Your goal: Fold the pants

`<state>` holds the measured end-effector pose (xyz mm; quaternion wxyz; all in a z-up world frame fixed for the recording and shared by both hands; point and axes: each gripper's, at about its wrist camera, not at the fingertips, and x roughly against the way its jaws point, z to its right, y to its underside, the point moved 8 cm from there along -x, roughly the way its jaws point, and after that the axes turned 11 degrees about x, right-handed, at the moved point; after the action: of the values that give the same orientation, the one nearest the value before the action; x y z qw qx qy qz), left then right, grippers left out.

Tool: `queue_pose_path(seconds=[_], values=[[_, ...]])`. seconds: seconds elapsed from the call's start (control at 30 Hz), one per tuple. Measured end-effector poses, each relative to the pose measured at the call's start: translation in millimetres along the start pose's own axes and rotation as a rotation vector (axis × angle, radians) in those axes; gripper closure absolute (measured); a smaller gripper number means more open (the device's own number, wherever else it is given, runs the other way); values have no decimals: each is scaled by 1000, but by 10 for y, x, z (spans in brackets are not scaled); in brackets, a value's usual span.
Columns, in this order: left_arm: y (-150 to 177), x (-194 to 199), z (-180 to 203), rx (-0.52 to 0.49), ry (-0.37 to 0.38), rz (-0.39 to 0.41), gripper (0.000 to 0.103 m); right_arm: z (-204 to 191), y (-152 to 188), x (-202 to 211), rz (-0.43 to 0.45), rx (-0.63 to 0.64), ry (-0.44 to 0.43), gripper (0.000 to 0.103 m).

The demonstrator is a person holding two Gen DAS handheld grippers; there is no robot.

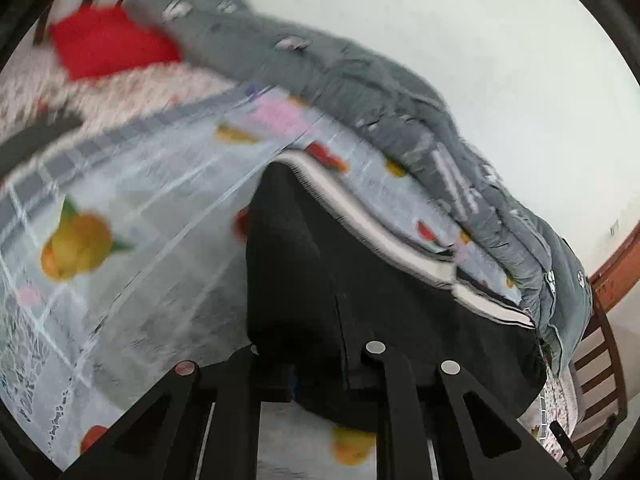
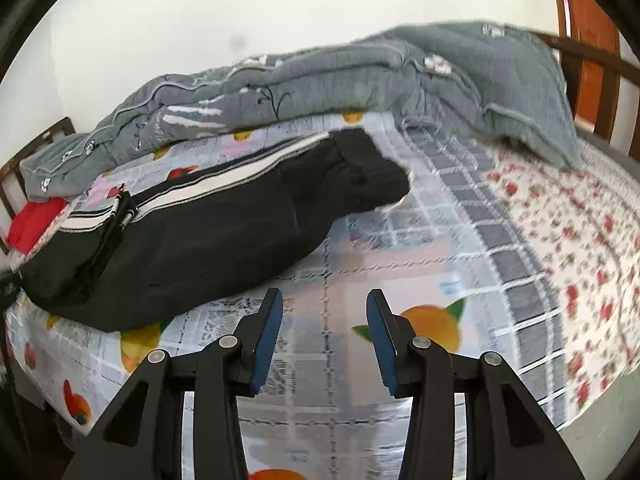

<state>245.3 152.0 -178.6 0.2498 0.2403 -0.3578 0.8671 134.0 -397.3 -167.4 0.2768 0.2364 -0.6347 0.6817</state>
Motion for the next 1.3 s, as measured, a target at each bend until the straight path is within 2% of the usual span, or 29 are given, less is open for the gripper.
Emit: queue_pose_path(seconds=[0.1,0.27,0.43,0.53,0.7,0.8,0.87,0.93,1.03,1.1,1.2,1.23,1.27,1.3], values=[[-14,52,473,-80,0,30,90,90,7,110,29,30,25,60],[126,65,1167,-188,62,40,90,380,78,209,48,5,25,60],[514,-30,1861,-324,115,17,91,783,198,264,64,-63,32,60],[830,-171,2216,-381,147,-32,91,948,305,256,56,-86,44,60],[1527,-673,2572,-396,179,-184,91,1164,511,244,21,-105,65,60],[2003,-994,2627,-406,149,-278,91,1234,600,281,5,-91,86,60],[2225,-1105,2644,-439,134,-299,91,1255,636,301,-3,-86,90,60],[2308,-1113,2661,-465,121,-312,91,1243,656,306,-9,-84,86,60],[2246,-1057,2669,-465,142,-349,90,1148,612,276,-12,-69,74,60],[2172,-965,2634,-458,172,-388,85,1034,512,236,-3,-53,53,60],[2055,-725,2556,-437,269,-423,71,779,278,187,29,-29,4,59],[1982,-614,2517,-438,288,-393,63,694,202,171,38,-21,-13,58],[1924,-548,2496,-442,294,-363,51,559,85,144,53,-10,-41,54],[1834,-445,2437,-447,300,-324,45,453,-1,122,61,-4,-62,52]])
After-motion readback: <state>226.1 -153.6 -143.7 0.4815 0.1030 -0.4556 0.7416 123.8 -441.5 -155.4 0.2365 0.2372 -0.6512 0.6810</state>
